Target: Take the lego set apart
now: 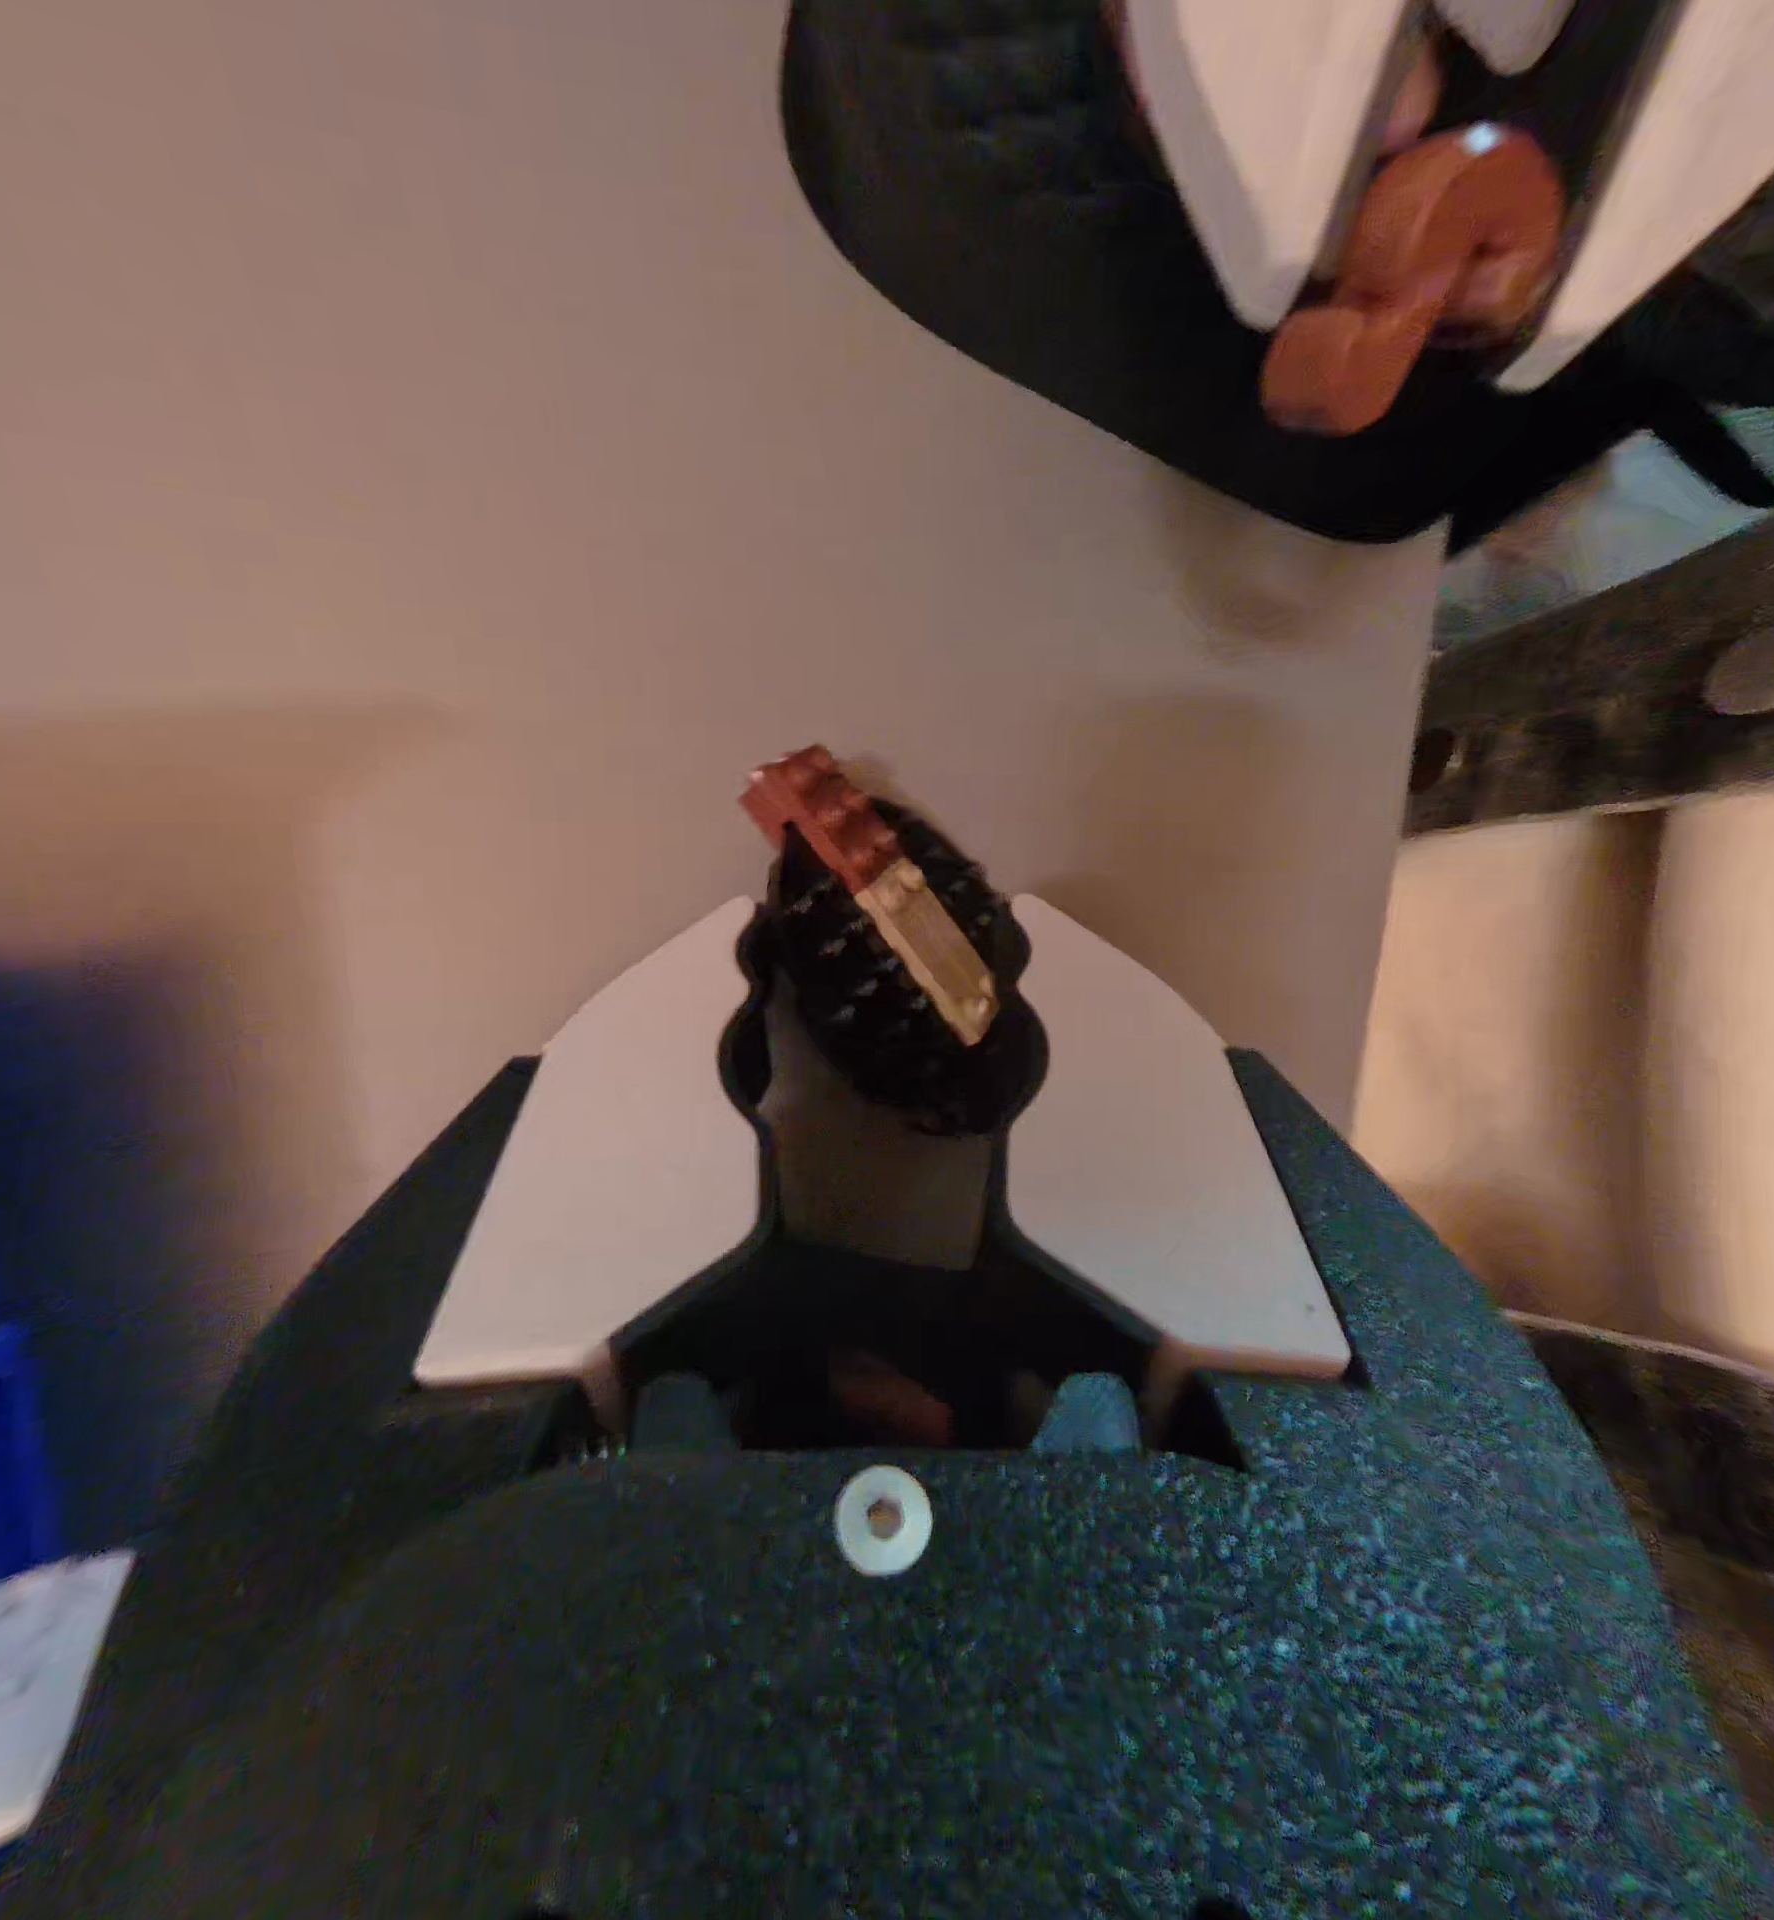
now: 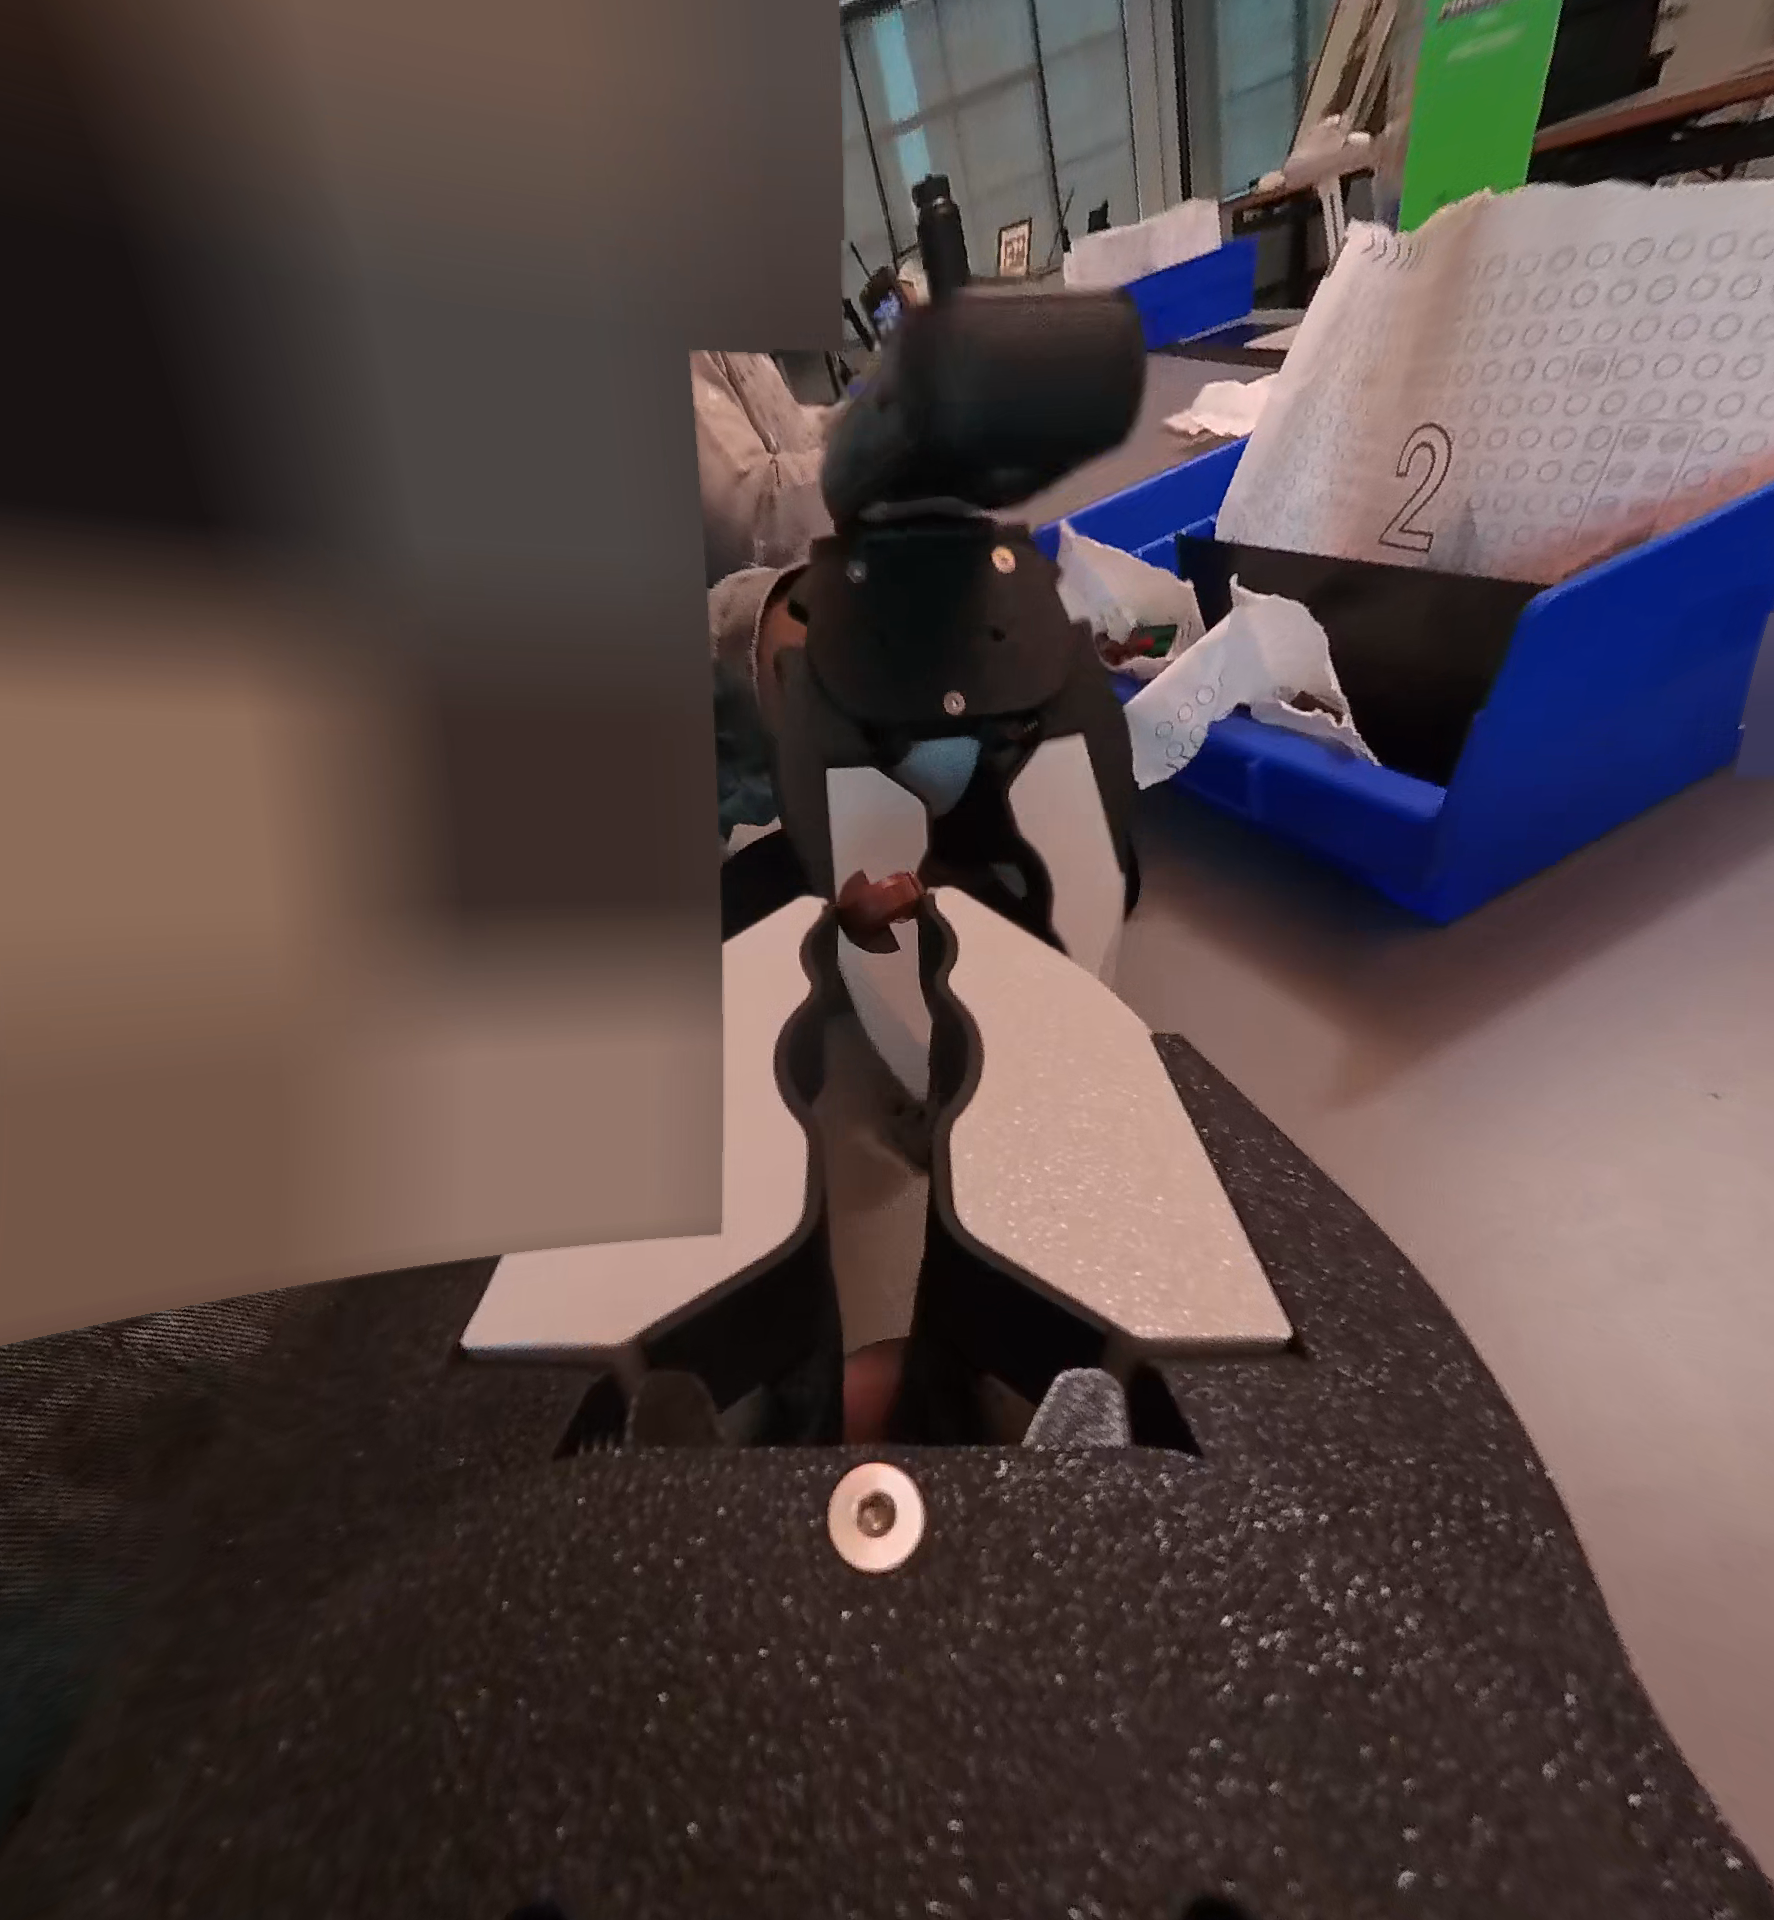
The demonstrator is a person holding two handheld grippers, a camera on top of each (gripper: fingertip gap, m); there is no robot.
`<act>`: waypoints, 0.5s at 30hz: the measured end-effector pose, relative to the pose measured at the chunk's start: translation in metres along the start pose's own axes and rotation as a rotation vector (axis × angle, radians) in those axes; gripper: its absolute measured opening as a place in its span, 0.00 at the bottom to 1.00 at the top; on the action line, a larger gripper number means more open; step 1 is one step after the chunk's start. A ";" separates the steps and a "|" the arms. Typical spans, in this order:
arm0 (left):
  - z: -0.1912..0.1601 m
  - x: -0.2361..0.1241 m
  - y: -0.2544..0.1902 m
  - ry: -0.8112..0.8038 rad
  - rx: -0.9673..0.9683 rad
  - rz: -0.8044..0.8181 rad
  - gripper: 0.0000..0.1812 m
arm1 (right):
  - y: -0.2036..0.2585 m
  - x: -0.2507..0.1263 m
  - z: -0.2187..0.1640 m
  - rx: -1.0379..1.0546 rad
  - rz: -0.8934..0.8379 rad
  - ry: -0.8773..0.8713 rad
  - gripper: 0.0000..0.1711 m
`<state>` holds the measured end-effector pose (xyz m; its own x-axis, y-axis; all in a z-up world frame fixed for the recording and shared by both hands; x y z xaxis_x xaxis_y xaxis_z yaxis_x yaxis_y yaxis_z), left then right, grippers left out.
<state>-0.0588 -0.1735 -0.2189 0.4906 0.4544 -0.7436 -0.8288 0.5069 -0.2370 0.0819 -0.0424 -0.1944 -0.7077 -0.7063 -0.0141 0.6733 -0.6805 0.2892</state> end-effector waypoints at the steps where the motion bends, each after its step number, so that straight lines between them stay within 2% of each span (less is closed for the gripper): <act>1: 0.002 -0.004 -0.001 -0.033 0.045 0.069 0.24 | -0.001 0.000 0.000 0.006 -0.003 0.003 0.08; 4: 0.007 -0.024 -0.010 -0.253 0.267 0.275 0.22 | -0.004 -0.001 0.000 0.088 -0.006 -0.010 0.08; 6: 0.009 -0.038 -0.026 -0.456 0.511 0.396 0.16 | -0.007 0.000 -0.002 0.187 0.004 -0.010 0.08; 8: 0.009 -0.041 -0.046 -0.572 0.777 0.471 0.09 | -0.009 0.003 -0.004 0.280 0.047 -0.013 0.08; 11: 0.009 -0.034 -0.057 -0.506 0.940 0.542 0.06 | -0.010 0.007 -0.006 0.369 0.107 -0.005 0.08; 15: 0.007 -0.033 -0.057 -0.500 0.968 0.490 0.08 | -0.008 0.008 -0.005 0.365 0.101 0.040 0.08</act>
<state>-0.0258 -0.2121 -0.1763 0.4070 0.8795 -0.2466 -0.5154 0.4441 0.7329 0.0715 -0.0437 -0.2016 -0.6279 -0.7783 -0.0034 0.6134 -0.4976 0.6133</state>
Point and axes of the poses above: each gripper's, where its closed fingertips meet, x out along the fingers, z out of its top, y = z × x across the jaws, the point moved 10 cm from there along -x, back along the fingers, and after that the axes turned 4 degrees about -y, right-handed, at the moved point
